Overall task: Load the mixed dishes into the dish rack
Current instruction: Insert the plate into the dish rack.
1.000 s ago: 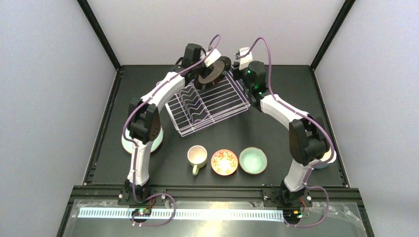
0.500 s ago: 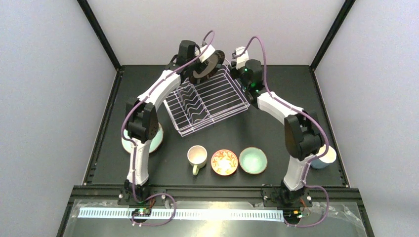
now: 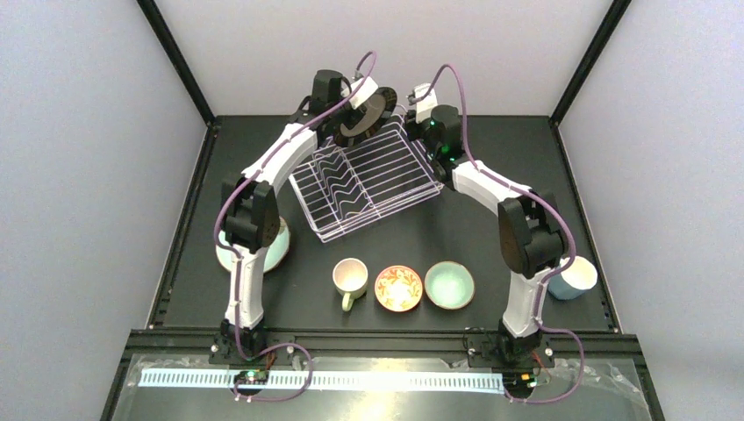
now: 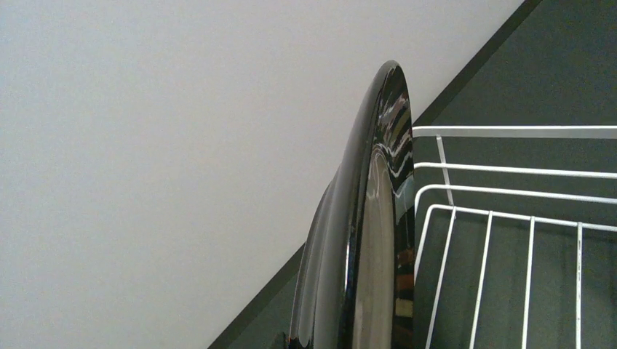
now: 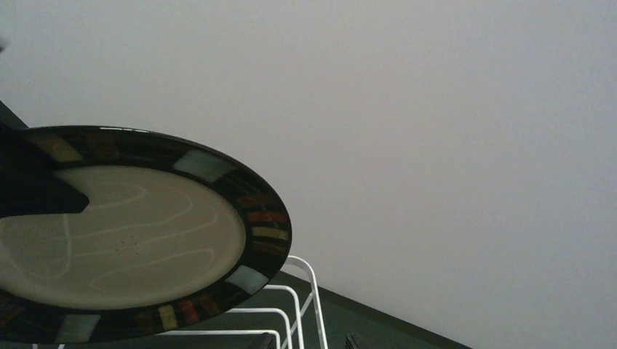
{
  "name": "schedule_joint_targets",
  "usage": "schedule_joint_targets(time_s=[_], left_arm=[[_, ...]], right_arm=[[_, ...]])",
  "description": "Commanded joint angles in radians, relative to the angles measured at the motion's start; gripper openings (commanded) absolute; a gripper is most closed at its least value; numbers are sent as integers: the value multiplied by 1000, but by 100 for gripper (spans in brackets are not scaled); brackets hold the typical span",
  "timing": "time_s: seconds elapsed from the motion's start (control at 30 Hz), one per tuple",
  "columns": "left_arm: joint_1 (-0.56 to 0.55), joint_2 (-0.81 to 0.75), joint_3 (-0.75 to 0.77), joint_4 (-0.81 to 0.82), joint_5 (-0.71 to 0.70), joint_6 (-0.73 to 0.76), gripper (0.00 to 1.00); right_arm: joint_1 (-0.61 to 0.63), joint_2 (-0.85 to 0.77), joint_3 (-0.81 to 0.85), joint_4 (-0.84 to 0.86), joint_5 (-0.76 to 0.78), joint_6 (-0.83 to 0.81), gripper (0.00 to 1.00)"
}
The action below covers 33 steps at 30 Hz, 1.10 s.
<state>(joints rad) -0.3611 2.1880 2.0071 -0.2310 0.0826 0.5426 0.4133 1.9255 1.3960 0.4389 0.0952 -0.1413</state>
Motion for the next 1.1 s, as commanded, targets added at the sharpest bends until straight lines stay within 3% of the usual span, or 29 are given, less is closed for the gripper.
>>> schedule_joint_targets(time_s=[0.0,1.07], left_arm=[[6,-1,76,128,42,7,1],[6,38,51,116,102,-7,1]], right_arm=[[4,28,18,49,-4,-8,57],[4,60,-12,84,12,0,57]])
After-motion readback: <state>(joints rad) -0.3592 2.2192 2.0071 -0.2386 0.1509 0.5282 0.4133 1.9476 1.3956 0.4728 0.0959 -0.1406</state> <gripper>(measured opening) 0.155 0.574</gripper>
